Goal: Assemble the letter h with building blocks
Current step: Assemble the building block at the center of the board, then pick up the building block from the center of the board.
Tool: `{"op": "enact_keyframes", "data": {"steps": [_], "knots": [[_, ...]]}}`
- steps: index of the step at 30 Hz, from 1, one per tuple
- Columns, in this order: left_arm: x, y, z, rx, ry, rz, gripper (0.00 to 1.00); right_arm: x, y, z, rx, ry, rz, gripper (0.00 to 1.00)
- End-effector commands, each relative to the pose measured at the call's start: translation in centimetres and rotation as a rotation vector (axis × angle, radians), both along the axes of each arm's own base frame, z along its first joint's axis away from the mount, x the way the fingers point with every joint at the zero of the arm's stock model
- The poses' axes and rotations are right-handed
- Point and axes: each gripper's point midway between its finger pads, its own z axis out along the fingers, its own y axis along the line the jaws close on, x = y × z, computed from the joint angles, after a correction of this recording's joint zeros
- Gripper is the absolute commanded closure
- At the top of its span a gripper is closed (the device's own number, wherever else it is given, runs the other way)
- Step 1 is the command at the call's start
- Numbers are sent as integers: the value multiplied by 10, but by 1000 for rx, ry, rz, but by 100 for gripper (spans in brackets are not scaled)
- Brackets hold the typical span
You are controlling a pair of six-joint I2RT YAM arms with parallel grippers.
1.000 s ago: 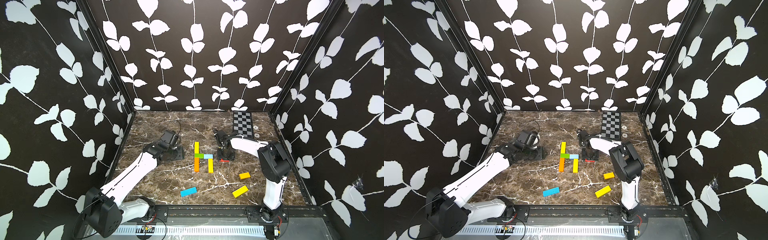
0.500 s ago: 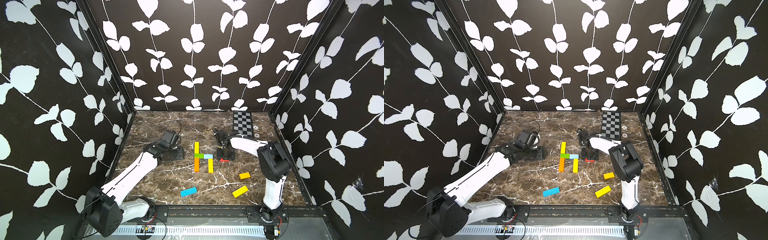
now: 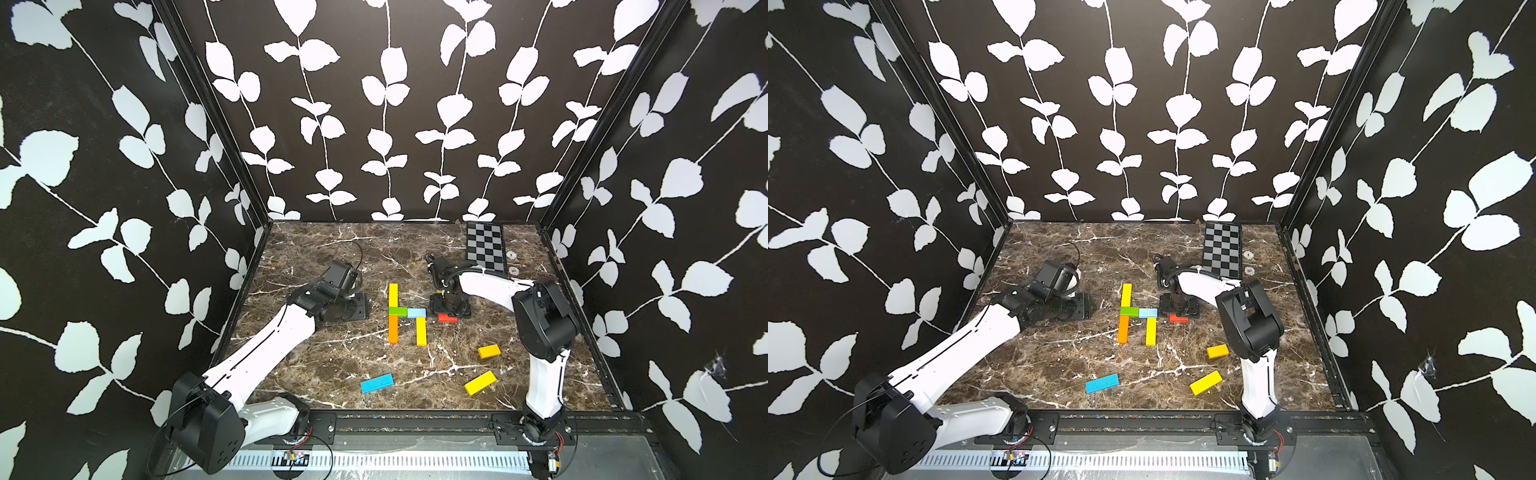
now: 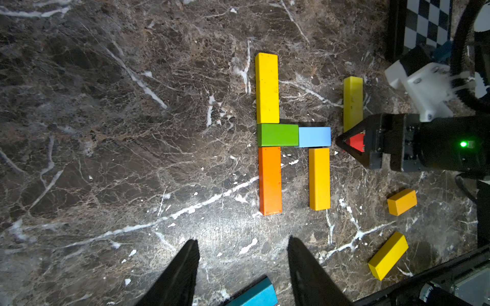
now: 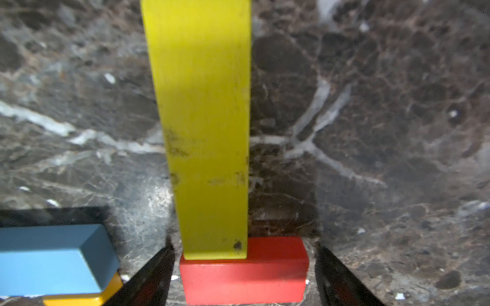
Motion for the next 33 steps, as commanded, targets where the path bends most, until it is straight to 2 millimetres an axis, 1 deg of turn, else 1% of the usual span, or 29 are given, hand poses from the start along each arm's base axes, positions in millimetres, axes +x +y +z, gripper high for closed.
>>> {"op": "enact_keyframes", "data": {"steps": [1, 3, 5, 6, 9, 11, 12, 15, 18, 21, 25, 27, 29, 33], "knots": [[0, 0, 4, -18, -14, 1, 43, -2, -2, 28, -1, -58, -2, 15], [0, 0, 6, -18, -19, 0, 43, -4, -3, 47, 11, -93, 0, 13], [0, 0, 7, -20, -24, -1, 43, -10, -8, 62, 16, -119, -8, 12], [0, 0, 7, -21, -23, -2, 43, -18, -17, 62, 0, -117, -14, 12], [-1, 1, 6, -16, -23, -3, 43, -35, -38, 68, -26, -131, -22, 10], [-1, 1, 6, -16, -24, -3, 43, -47, -55, 67, -41, -121, -21, 7], [-1, 2, 8, -19, -27, -1, 43, -53, -64, 64, -45, -109, -17, 6], [-2, 2, 12, -26, -40, 1, 43, -67, -81, 49, 18, -57, -30, 4], [-1, 3, 16, -29, -49, 1, 43, -76, -101, 35, 35, -36, -81, 1], [-1, 2, 17, -31, -48, 2, 43, -84, -105, 17, 69, 0, -106, 1], [0, 0, 16, -36, -46, 1, 43, -91, -95, -5, 130, 49, -88, 4], [-1, 0, 15, -35, -43, -1, 43, -97, -94, -12, 138, 71, -96, 5], [0, 0, 14, -31, -40, -2, 43, -103, -91, -15, 159, 80, -100, 6], [0, -1, 9, -34, -31, 0, 43, -112, -87, -9, 143, 73, -74, 7]]}}
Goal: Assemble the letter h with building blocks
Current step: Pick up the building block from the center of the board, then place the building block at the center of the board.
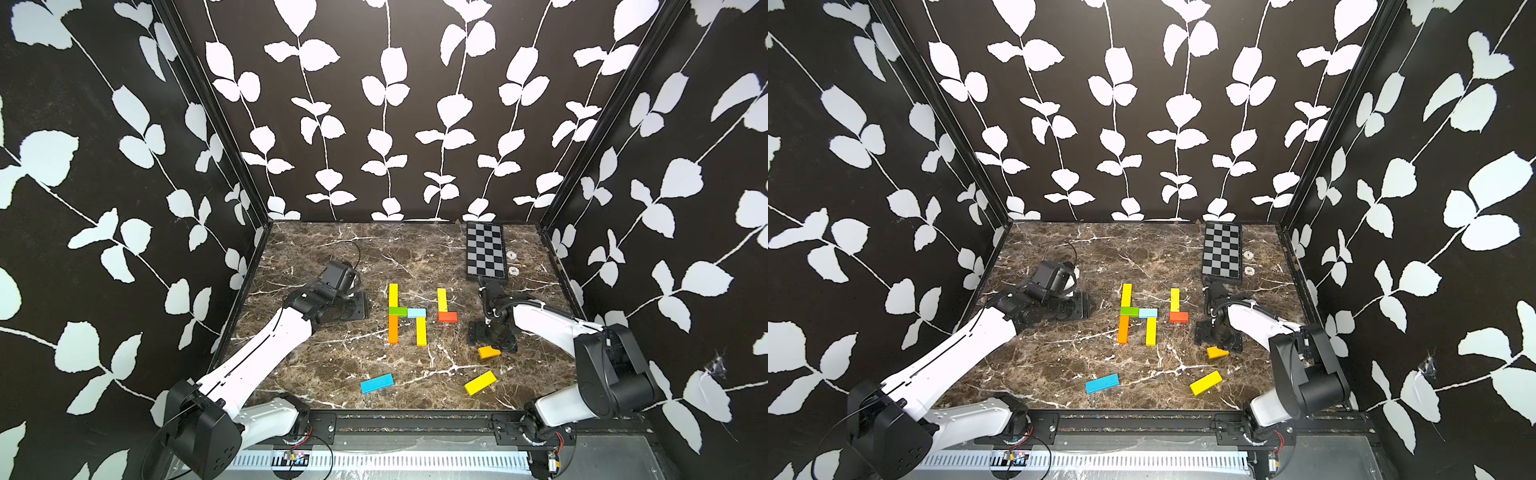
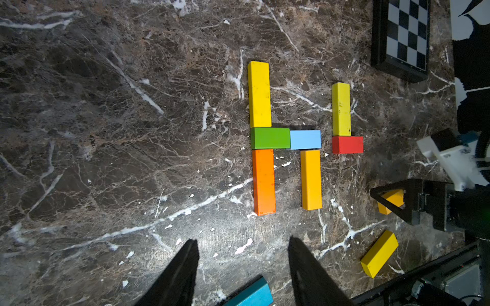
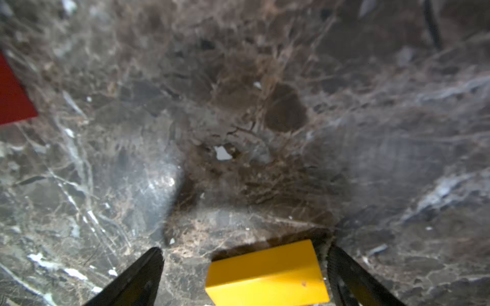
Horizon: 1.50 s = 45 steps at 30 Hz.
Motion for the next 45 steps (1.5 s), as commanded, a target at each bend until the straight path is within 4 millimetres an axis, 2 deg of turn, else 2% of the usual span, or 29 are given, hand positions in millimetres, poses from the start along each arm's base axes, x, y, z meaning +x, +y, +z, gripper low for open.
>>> {"op": "enact_keyframes", "data": {"steps": [1, 10, 16, 20, 24, 26, 31, 39, 43, 45], "knots": [[1, -1, -2, -12, 4, 3, 43, -13, 15, -3, 42, 17, 36, 7], [2, -2, -4, -15, 9, 2, 43, -25, 1, -2, -68, 43, 47, 16], [1, -2, -3, -14, 8, 1, 43, -24, -3, -8, -104, 64, 27, 37], [1, -1, -3, -10, 7, 1, 43, -13, 0, 4, -101, 24, 28, 44], [1, -1, -5, -8, 12, 4, 43, 23, 7, 31, -95, -51, 61, 45], [2, -1, -4, -10, 12, 8, 43, 41, 9, 37, -102, -62, 74, 45], [1, 2, -4, 1, 9, 11, 43, 77, 17, 26, -100, -38, 116, 47], [2, 3, -5, 16, 11, 11, 43, 95, 21, 7, -101, -17, 123, 45], [3, 2, -5, 19, 13, 10, 43, 95, 19, 7, -106, -12, 101, 29], [4, 1, -5, 19, 13, 7, 43, 96, 15, 11, -99, -28, 72, 25]]}}
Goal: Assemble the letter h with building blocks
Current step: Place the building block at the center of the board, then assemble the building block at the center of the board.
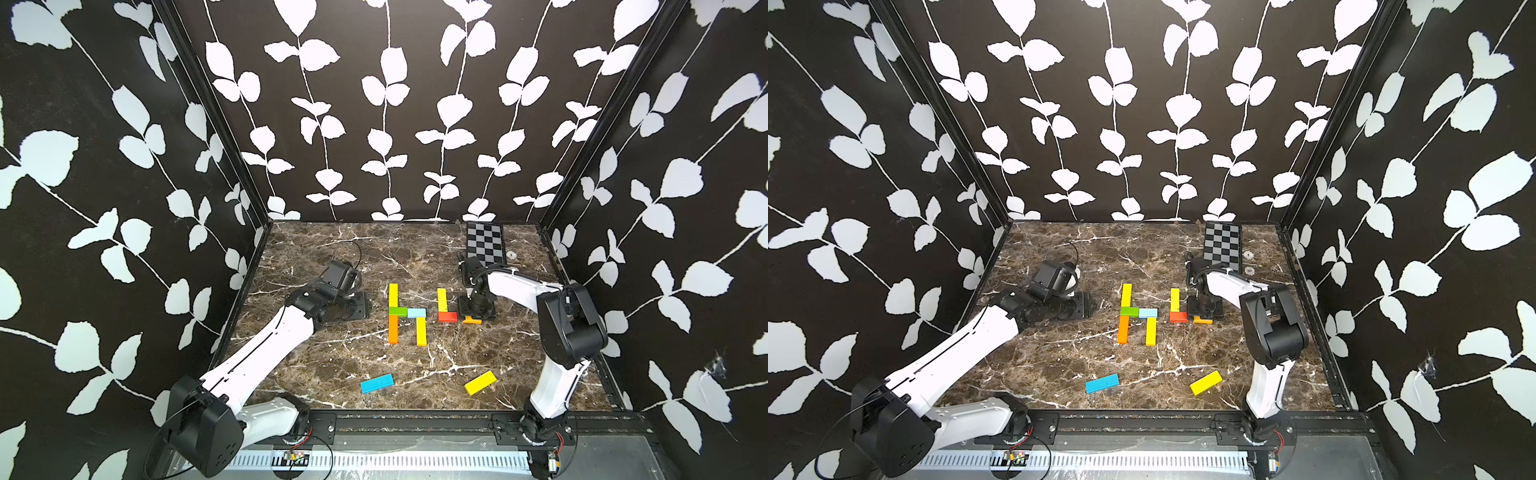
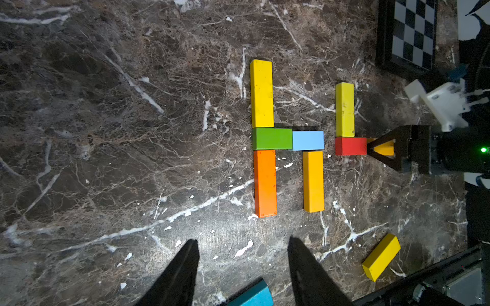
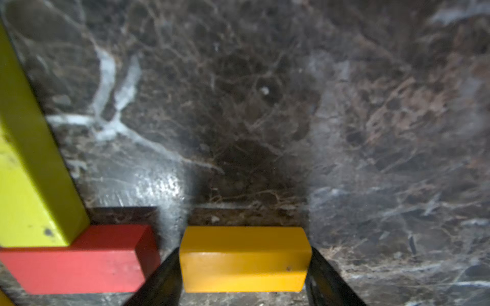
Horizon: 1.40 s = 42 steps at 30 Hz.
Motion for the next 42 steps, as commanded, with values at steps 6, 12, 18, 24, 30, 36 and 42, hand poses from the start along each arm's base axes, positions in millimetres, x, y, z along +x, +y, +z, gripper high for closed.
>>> {"op": "enact_keyframes", "data": {"steps": [6, 12, 18, 24, 30, 36, 42], "knots": [[3, -1, 1, 5, 1, -8, 43, 4, -7, 25, 58, -49, -63, 21], [4, -2, 3, 0, -5, -12, 43, 3, -5, 31, 123, -66, -122, 13], [3, -1, 5, 3, -9, -12, 43, 5, -14, 15, 193, -31, -244, 18], [3, -1, 3, 1, -4, -11, 43, 11, -14, 2, 219, -24, -326, 32], [3, 0, 3, 4, -8, -13, 43, 20, -6, 2, 271, -40, -353, 42], [2, 0, -2, 2, -1, -10, 43, 18, -1, 1, 278, -34, -349, 47], [0, 0, -3, -1, 0, -10, 43, 21, 2, 1, 287, -40, -355, 47]]}}
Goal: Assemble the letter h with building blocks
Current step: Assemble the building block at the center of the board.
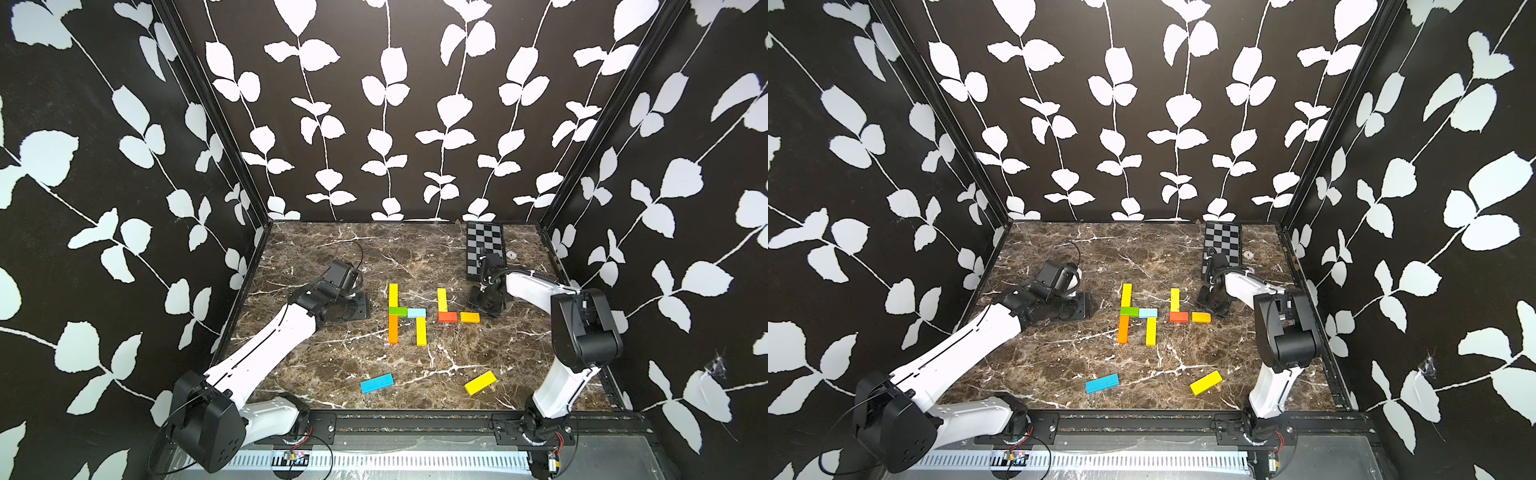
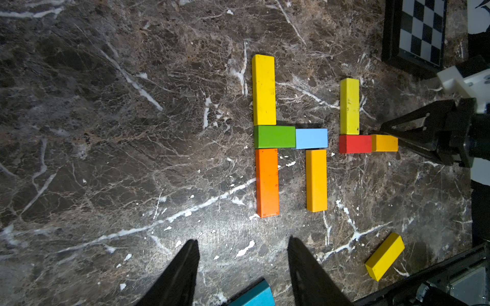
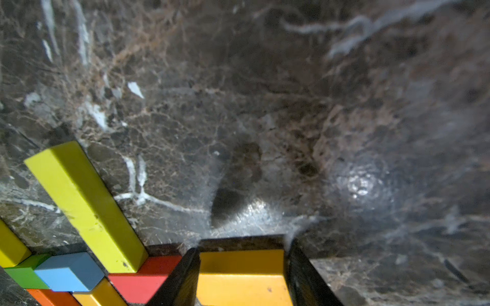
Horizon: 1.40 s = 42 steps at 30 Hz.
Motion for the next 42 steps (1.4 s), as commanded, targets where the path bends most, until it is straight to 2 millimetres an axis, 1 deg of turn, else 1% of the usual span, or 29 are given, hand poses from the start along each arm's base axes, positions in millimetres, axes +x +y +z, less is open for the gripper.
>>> {"op": "enact_keyframes", "data": {"steps": [1, 4, 5, 7, 8, 11, 21, 28, 34, 42], "knots": [[-1, 2, 2, -6, -11, -3, 43, -2, 4, -5, 12, 17, -15, 47], [-1, 2, 1, -6, -13, -5, 43, -3, 5, -4, 3, 24, -16, 46], [-1, 2, 1, -5, -11, -6, 43, -4, 4, -4, 0, 27, -16, 44], [-1, 2, 0, -5, -10, -5, 44, -6, 3, -3, -2, 24, -24, 33], [-1, 2, 0, -7, -11, -5, 43, -7, 2, -3, -3, 20, -27, 29], [-1, 1, -1, -7, -11, -7, 43, -9, 2, -2, -4, 21, -28, 26], [-1, 0, -1, -15, -10, -8, 43, -13, 6, -1, 10, 25, -20, 27], [-2, 0, -1, -13, -11, -10, 43, -9, 8, 1, 14, 16, -27, 29], [-2, 1, -1, -14, -10, -9, 43, -7, 14, 2, 24, 14, -17, 31], [-2, 0, -1, -15, -9, -10, 43, -5, 15, 4, 24, 5, -27, 31]]}}
